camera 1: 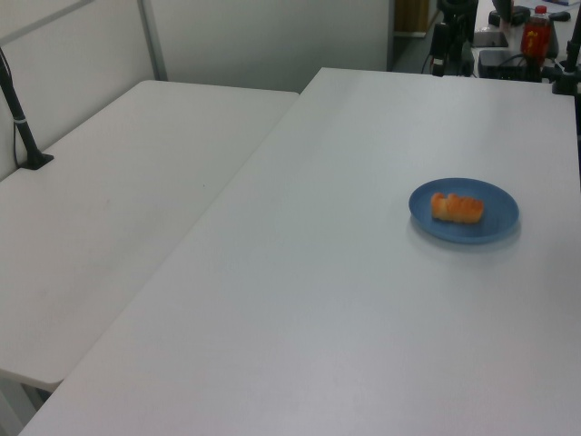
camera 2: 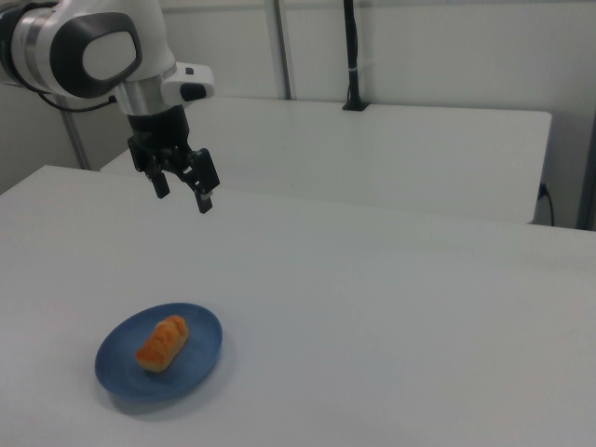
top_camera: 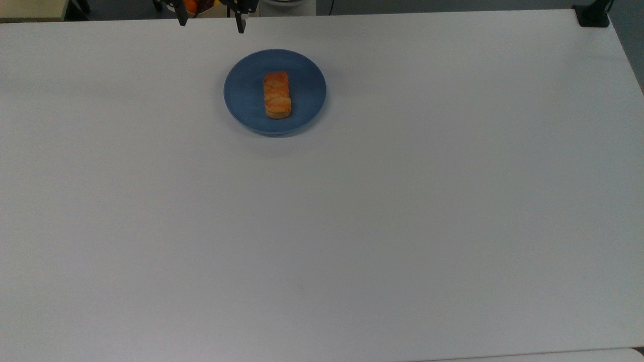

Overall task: Put the bread on the table
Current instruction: 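Move the gripper down over the orange bread roll on the blue plate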

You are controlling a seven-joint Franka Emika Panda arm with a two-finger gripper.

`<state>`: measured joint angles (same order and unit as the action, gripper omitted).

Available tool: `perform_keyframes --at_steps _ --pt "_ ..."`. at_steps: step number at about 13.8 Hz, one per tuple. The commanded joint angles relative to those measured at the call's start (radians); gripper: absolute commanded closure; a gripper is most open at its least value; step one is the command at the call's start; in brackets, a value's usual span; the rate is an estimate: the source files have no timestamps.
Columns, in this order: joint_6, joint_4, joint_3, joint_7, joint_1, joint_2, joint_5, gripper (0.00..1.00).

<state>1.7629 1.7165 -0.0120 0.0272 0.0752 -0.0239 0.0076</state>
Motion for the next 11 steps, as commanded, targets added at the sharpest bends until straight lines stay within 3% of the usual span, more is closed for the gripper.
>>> perform_keyframes --at_steps 1,7,11 --pt "-0.031 -0.008 0.009 0.011 -0.003 -0.007 0.020 0.00" --pt "-0.028 0.014 0.007 0.011 -0.002 -0.030 0.026 0.00" --pt "-0.020 0.167 0.004 0.010 -0.020 -0.129 0.028 0.00"
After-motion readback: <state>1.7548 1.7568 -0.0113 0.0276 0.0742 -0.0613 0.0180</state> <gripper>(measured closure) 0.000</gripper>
